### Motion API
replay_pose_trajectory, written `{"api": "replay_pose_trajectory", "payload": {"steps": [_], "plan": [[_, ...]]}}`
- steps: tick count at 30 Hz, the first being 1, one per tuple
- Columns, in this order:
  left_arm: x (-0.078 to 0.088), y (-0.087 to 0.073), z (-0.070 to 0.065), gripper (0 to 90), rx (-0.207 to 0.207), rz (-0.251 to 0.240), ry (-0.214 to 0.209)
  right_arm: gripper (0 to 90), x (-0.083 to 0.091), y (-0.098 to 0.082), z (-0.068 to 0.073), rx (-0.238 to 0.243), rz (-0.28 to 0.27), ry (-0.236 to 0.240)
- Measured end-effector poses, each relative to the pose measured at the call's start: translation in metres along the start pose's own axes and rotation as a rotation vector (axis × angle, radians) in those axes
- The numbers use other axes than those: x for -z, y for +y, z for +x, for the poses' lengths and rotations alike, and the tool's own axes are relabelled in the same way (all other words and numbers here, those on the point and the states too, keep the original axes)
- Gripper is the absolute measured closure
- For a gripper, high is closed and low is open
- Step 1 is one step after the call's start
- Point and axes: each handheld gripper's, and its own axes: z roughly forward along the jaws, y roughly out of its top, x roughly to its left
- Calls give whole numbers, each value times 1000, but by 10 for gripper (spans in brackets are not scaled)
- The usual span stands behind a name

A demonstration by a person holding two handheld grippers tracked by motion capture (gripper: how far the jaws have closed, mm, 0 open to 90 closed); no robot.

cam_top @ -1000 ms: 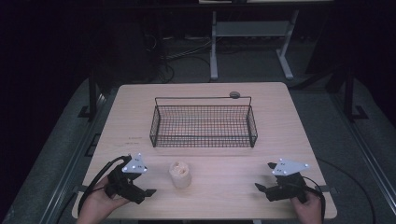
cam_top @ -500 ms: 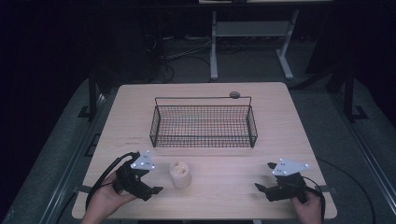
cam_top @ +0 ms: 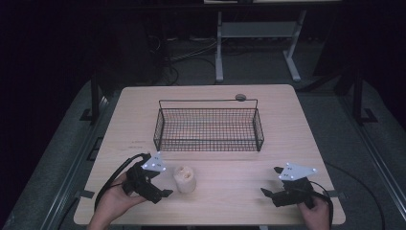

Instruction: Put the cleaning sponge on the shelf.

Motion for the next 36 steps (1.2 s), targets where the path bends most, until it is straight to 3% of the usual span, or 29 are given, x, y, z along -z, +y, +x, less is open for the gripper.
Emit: {"api": "replay_pose_trajectory", "payload": {"steps": [36], "plan": [[-17, 22, 6, 170, -20, 47, -29, 135, 0, 1, 0, -1, -12, 3]]}}
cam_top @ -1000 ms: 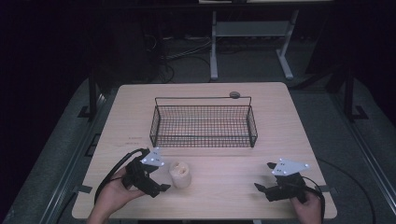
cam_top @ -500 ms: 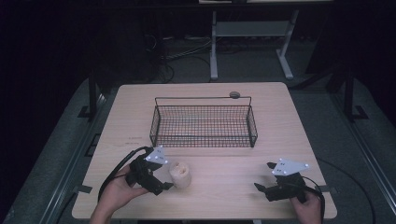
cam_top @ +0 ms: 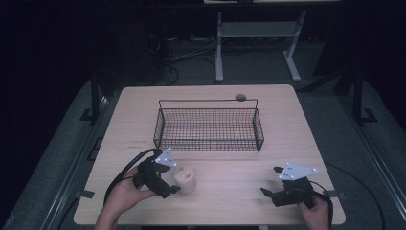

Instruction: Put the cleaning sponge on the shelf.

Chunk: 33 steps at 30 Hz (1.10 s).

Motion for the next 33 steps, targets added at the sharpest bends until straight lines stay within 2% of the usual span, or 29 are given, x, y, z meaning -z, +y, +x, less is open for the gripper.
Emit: {"api": "replay_pose_trajectory", "payload": {"steps": [19, 33], "plan": [[-13, 14, 0, 170, -23, 35, -21, 135, 0, 0, 0, -2, -1, 0], [-24, 20, 3, 174, -17, 58, -23, 135, 1, 0, -1, -3, -3, 2]]}}
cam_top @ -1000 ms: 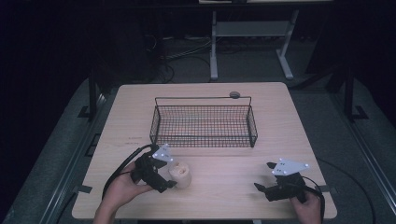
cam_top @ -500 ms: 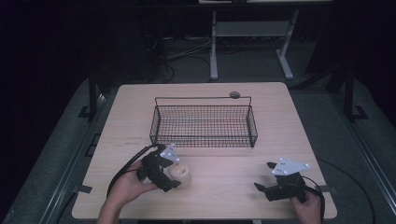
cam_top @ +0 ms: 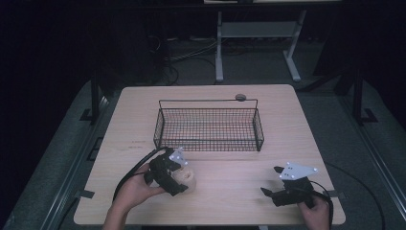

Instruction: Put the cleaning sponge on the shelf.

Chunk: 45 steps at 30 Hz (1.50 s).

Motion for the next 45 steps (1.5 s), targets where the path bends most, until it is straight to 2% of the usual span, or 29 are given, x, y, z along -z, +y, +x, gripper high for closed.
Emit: {"api": "replay_pose_trajectory", "payload": {"steps": [7, 9, 14, 18, 20, 28, 35, 40, 45], "plan": [[-4, 2, 1, 178, 16, 5, -5, 135, 1, 0, 0, -6, -2, -1], [-4, 2, 2, 217, 12, 10, -14, 135, 1, 0, 0, -6, -2, -1], [-6, 3, 3, 220, 20, 8, -18, 135, 0, 0, -1, -5, -3, -1], [-7, 3, 4, 240, 16, 27, -26, 135, 0, 0, -1, -5, -3, -2], [-8, 3, 4, 265, 14, 24, -31, 135, 0, 0, -1, -4, -1, -2], [-8, 4, 5, 271, 27, 19, -49, 135, 0, 0, -1, -12, -5, -3], [-3, 8, 5, 271, 10, 22, -45, 135, 0, 0, -1, -10, -7, -6], [2, 10, 6, 271, 18, 4, -53, 135, 0, 0, -1, -10, -9, -6], [7, 12, 8, 271, 13, 8, -54, 135, 0, 0, -2, -10, -10, -6]]}}
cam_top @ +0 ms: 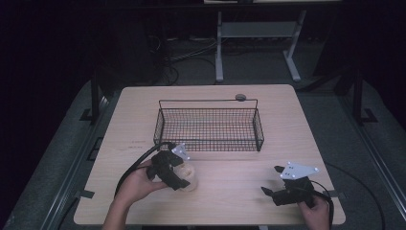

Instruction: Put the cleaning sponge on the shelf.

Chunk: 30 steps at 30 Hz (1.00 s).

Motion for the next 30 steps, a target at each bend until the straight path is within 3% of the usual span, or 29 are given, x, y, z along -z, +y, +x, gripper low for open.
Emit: {"api": "replay_pose_trajectory", "payload": {"steps": [11, 30], "plan": [[6, 6, 4, 271, 8, -5, -8, 135, 0, 1, 1, -20, -8, 5], [24, 24, 12, 271, -9, -6, -13, 135, 1, 1, 0, -2, -10, 3]]}}
